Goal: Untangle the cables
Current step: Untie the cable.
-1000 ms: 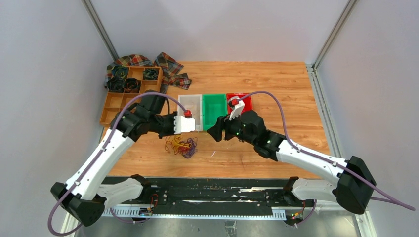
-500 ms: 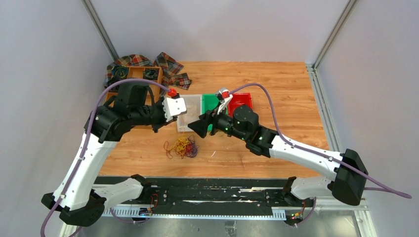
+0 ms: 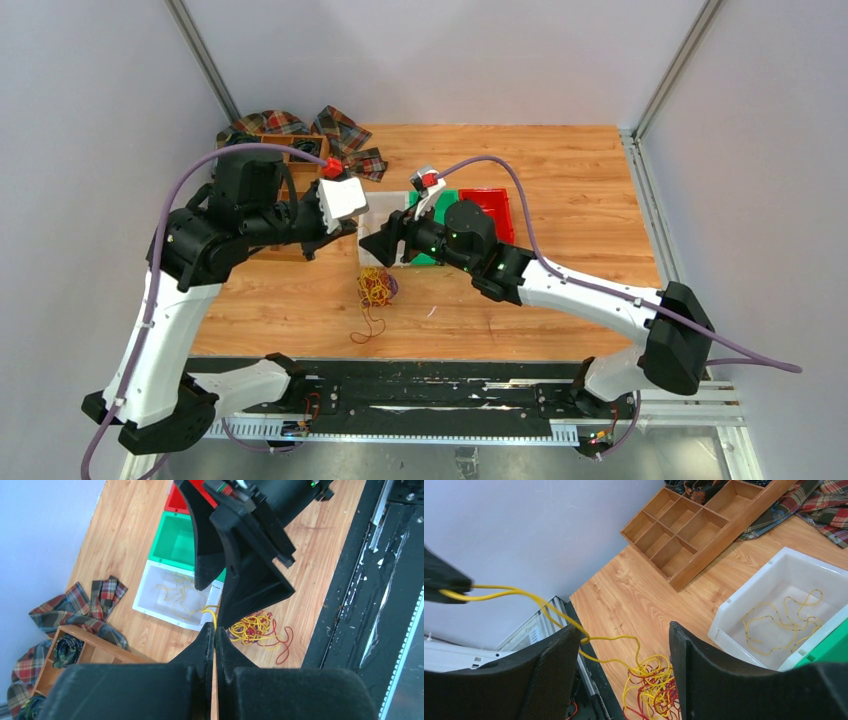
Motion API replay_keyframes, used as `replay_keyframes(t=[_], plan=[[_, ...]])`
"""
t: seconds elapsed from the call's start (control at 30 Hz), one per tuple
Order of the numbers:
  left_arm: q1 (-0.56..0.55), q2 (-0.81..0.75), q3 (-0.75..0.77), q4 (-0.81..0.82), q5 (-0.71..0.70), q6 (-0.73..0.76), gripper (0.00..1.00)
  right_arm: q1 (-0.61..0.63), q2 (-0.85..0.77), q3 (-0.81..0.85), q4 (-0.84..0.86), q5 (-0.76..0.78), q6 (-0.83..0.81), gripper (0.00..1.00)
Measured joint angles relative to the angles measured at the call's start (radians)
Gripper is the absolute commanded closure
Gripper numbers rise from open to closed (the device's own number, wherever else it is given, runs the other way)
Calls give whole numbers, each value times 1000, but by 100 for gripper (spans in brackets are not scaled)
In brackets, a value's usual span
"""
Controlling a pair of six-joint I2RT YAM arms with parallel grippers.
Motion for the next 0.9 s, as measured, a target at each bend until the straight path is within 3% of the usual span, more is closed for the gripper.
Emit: replay_keyframes(t=[0.4, 0.9], plan=[[0, 24, 141, -40, 68, -3, 100, 26, 111, 89, -14, 30, -2, 39], [0, 146, 572, -45, 84, 45, 100, 57, 225, 23, 2, 48, 52, 48]])
